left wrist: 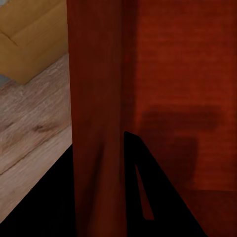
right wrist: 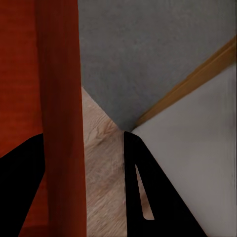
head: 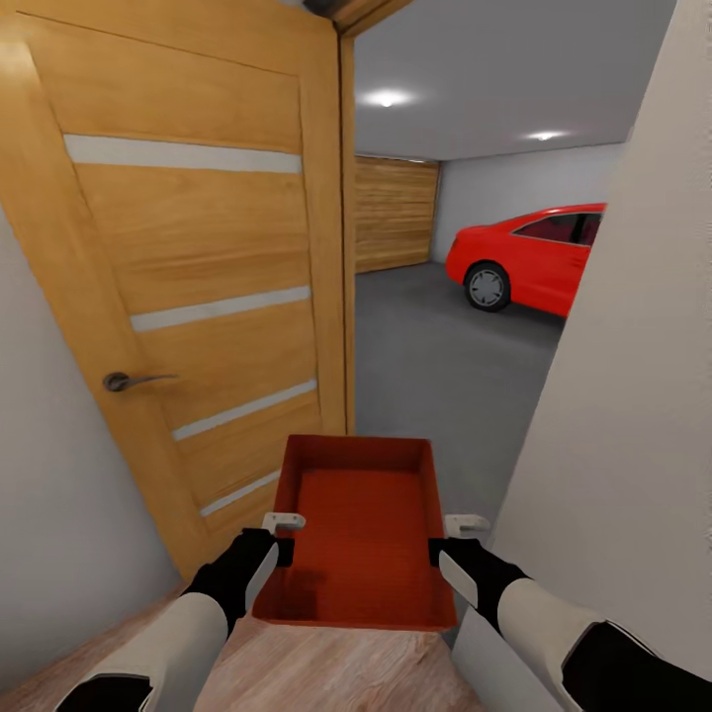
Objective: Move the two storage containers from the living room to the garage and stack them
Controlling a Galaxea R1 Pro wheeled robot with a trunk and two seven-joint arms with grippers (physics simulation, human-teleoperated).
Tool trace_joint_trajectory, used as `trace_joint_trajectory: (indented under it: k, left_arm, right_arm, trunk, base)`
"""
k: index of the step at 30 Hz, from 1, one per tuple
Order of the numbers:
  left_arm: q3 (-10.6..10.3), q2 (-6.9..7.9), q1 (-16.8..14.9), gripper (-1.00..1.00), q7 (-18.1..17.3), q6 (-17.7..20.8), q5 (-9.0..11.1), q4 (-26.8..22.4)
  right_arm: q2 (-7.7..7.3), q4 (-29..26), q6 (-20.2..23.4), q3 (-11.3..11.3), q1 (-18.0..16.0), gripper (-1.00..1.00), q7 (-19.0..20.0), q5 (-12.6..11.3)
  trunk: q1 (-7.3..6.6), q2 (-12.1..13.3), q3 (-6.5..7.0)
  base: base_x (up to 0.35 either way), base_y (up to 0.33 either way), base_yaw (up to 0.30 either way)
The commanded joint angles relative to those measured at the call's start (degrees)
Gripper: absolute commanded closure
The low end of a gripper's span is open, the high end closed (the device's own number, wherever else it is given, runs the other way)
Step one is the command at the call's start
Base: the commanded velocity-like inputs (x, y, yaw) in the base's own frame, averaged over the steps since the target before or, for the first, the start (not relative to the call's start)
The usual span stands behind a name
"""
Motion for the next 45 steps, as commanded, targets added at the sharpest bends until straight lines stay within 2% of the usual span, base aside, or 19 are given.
trace_joint_trajectory:
  k: [1,11,27,32,45]
  left_arm:
    - [-0.2,-0.08,0.0,1.0,0.2,0.2,1.3,1.1]
    - [-0.2,-0.09,0.0,1.0,0.2,0.2,1.3,1.1]
    - [-0.2,-0.09,0.0,1.0,0.2,0.3,1.3,1.1]
    - [-0.2,-0.09,0.0,1.0,0.2,0.3,1.3,1.0]
    - [-0.2,-0.09,0.0,1.0,0.2,0.3,1.3,1.1]
  right_arm:
    - [0.04,-2.7,0.4,-1.9,-0.1,1.0,-0.3,2.0]
    - [0.06,-2.7,0.4,-1.9,-0.1,1.0,-0.3,2.0]
    - [0.24,-2.7,0.4,-1.8,-0.1,1.0,-0.4,2.0]
    - [0.22,-2.7,0.5,-1.8,-0.1,1.0,-0.4,2.0]
    - [0.24,-2.8,0.5,-1.8,-0.1,1.0,-0.4,2.0]
  trunk:
    - [0.06,-0.1,-0.12]
    - [0.06,-0.1,-0.12]
    - [0.06,-0.1,-0.12]
    - [0.06,-0.1,-0.12]
    - [0.06,-0.1,-0.12]
  base:
    - [0.213,0.001,-0.239]
    - [0.209,0.004,-0.229]
    - [0.2,0.117,-0.058]
    - [0.033,0.01,-0.172]
    - [0.001,0.004,-0.008]
